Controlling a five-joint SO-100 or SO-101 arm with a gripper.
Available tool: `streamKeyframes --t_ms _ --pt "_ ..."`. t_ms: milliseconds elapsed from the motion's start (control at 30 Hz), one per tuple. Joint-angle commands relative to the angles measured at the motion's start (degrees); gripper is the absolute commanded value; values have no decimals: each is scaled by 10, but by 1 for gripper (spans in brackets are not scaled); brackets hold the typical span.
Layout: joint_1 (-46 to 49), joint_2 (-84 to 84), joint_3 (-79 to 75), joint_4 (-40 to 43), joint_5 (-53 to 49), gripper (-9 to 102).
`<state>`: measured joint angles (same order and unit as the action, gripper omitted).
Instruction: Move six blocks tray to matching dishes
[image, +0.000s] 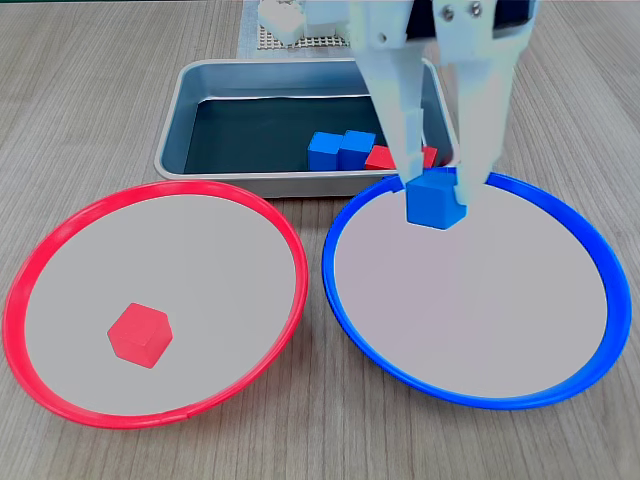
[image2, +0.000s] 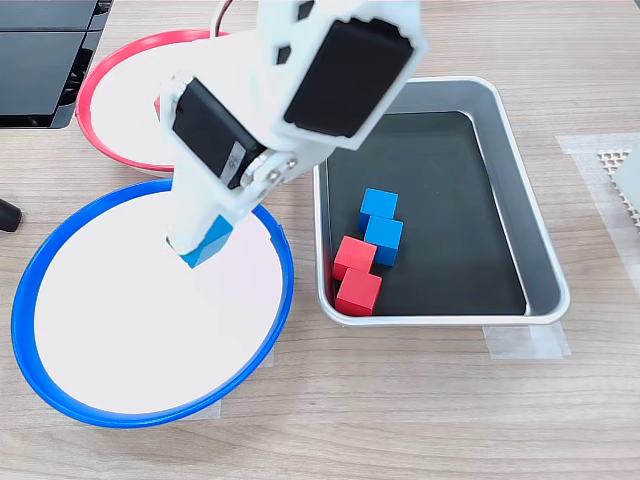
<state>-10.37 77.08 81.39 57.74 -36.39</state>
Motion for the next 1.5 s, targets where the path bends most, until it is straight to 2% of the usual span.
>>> streamKeyframes --t_ms 0,100,167,267,333,400,433,533,600,733,967,1467 --pt "-2 5 -11 -18 4 8" --pt "3 12 3 -20 -4 17" --pt "6 18 4 -13 -15 18" --pt "12 38 8 25 -56 7" --pt "16 67 11 83 -62 0" --pt "25 109 35 144 -77 0" --pt "32 136 59 156 -49 0" --pt "69 241 172 137 66 0" --pt "88 287 238 131 88 0" --pt "111 306 301 169 134 3" --pt "103 274 308 191 221 20" --pt "139 141 266 113 279 18"
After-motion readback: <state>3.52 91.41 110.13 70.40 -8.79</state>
